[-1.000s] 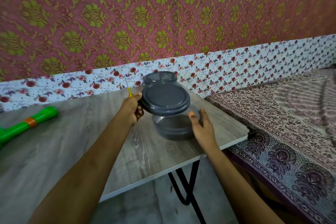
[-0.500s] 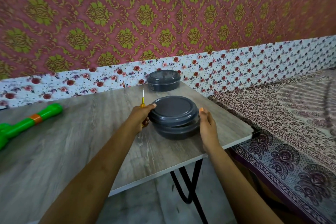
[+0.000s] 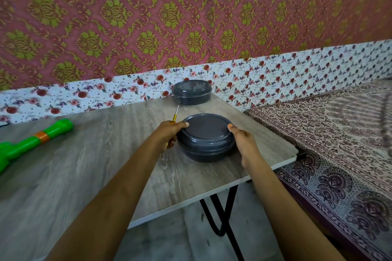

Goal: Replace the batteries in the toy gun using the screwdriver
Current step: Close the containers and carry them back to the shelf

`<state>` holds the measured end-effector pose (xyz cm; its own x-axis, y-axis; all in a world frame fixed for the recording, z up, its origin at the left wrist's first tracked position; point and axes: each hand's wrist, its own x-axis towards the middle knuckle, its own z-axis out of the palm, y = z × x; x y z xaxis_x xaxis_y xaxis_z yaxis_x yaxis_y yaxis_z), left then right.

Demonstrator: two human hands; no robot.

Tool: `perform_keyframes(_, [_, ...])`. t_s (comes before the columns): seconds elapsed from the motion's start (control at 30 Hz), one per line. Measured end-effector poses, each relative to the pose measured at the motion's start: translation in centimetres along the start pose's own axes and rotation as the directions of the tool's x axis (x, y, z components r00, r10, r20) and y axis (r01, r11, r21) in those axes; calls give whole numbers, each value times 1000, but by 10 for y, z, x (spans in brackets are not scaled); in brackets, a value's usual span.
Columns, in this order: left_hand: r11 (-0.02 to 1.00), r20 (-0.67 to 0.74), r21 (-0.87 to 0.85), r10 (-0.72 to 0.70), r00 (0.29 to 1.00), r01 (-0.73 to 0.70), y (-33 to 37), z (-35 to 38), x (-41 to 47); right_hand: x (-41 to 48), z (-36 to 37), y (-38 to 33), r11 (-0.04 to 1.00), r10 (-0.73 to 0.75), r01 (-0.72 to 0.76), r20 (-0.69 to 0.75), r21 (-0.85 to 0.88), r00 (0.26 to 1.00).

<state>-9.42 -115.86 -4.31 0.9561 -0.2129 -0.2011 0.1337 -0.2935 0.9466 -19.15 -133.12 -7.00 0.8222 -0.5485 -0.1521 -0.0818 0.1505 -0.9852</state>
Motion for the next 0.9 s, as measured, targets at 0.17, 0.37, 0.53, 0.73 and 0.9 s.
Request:
perform_keyframes(0.17, [994,15,-31,-103,995,104,-3,-4,4,6,-1,-5,1000,27,-27,-6,8,1000])
perform_keyframes(0.37, [973,67,-169,-151,986,161,-10,-1,6,16,0,-2,1000,27,-27,-47,7,999])
perform_keyframes(0.53, [949,89,-268,-150,985,168,-13,2,6,22,3,2,1000,-6,7,-86,19,996])
perform_keyframes(0.73, [920,65,-360,-143,988,157,-22,3,14,27,7,9,994,-101,103,-99,19,990])
perform_keyframes(0.9, [945,-33,-318,-99,995,83,-24,8,18,21,9,13,971,-210,191,-128,-145,969])
